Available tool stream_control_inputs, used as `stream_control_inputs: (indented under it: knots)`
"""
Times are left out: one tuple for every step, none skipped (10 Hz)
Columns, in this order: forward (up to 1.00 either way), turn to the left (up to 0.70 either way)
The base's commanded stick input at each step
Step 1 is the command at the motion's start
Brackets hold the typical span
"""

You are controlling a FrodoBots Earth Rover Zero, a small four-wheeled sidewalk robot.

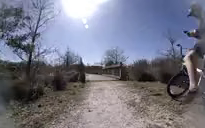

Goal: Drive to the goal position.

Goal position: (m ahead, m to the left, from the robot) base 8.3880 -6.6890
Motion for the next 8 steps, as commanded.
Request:
stream_control_inputs:
  knots:
    - [0.50,0.00]
    - [0.50,0.00]
    - [0.50,0.00]
    - [0.50,0.00]
    - [0.50,0.00]
    - [0.50,0.00]
    - [0.50,0.00]
    - [0.50,0.00]
